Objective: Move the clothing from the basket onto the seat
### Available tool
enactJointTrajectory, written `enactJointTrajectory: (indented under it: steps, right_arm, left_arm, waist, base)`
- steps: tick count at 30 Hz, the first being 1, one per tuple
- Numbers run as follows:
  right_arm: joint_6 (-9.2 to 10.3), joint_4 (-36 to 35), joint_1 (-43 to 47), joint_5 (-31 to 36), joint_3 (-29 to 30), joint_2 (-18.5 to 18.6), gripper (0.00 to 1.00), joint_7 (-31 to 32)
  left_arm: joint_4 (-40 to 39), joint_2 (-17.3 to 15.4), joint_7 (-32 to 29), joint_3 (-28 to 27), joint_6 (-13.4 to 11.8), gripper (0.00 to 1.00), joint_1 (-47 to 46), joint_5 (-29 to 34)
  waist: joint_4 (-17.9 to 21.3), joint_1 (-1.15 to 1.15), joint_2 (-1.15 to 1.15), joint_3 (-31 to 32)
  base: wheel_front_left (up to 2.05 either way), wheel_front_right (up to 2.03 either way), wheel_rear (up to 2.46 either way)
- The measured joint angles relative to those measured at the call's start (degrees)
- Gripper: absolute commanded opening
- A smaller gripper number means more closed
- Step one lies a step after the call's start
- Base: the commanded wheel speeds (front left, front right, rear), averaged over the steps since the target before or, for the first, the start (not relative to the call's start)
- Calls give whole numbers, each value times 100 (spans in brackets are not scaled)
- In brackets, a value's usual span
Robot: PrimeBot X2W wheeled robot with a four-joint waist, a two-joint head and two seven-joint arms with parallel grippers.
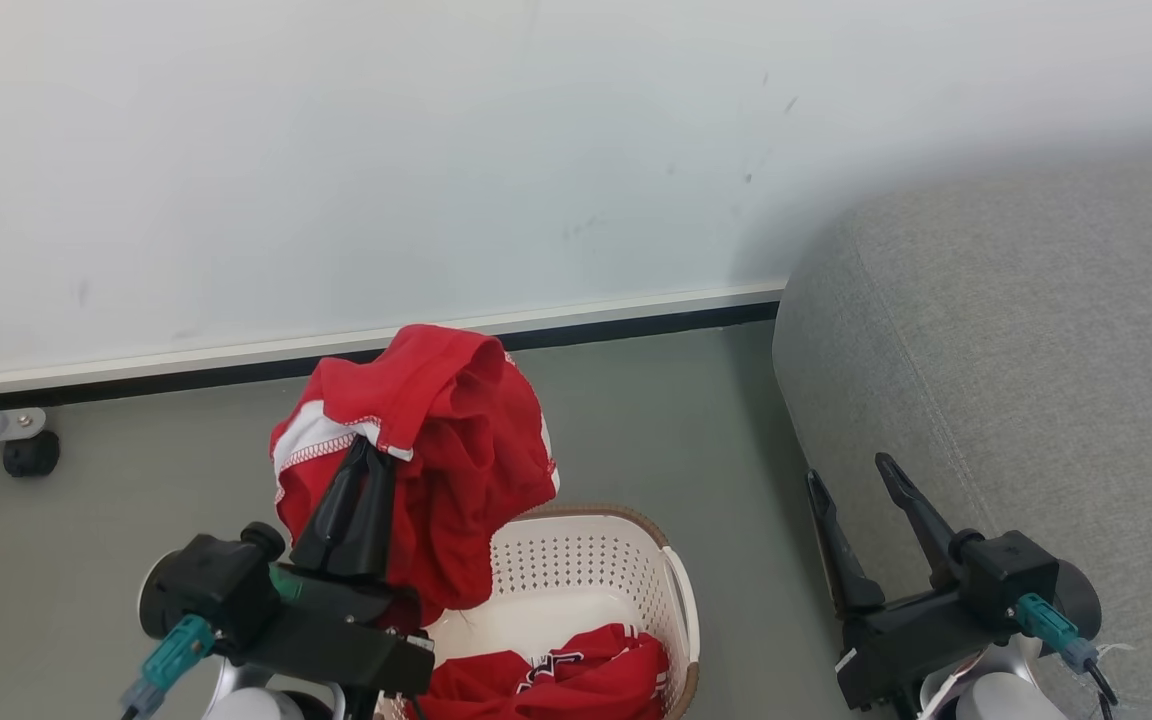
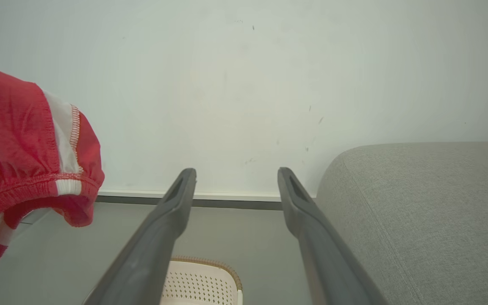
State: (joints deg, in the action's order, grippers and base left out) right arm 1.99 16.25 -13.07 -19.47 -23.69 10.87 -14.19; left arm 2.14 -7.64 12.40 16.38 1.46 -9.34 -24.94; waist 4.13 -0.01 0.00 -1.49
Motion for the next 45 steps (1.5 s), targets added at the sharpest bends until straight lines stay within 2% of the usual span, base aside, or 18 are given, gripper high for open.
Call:
enactJointTrajectory:
  steps: [9,24,28,36,40,45]
  right_arm:
    - [1,-124,76,-2,0,24,100,51]
    - [-9,-266,54,-2,-114,8,100,119]
    - [-105,-311,-110,-2,-255,-91,100,159]
    - [-423,-281,-644,36,-845,-546,100,305]
    - [-586,-177,-882,83,-1161,-622,100,361]
    - [-664,-38,-1139,87,-1522,-688,100,411]
  left_arm:
    - [-309,-52,-215,-9,-152,0,57,26]
    - [-550,-86,-481,-13,-250,0,102,29]
    - [-615,-85,-543,-1,-255,0,102,29]
    - [-679,-67,-677,60,-280,0,35,23]
    - [-680,-67,-727,66,-279,0,5,23]
    - [-670,-52,-786,122,-269,0,-78,24]
  waist:
    - [0,1,0,-21]
    - [-21,1,0,-65]
    - [-38,1,0,-87]
    - [-111,1,0,-211]
    - [-139,1,0,-245]
    - [-192,1,0,-271]
  base:
    - [0,0,0]
    - [0,0,0]
    - [0,0,0]
    - [0,0,0]
    - [0,0,0]
    - [0,0,0]
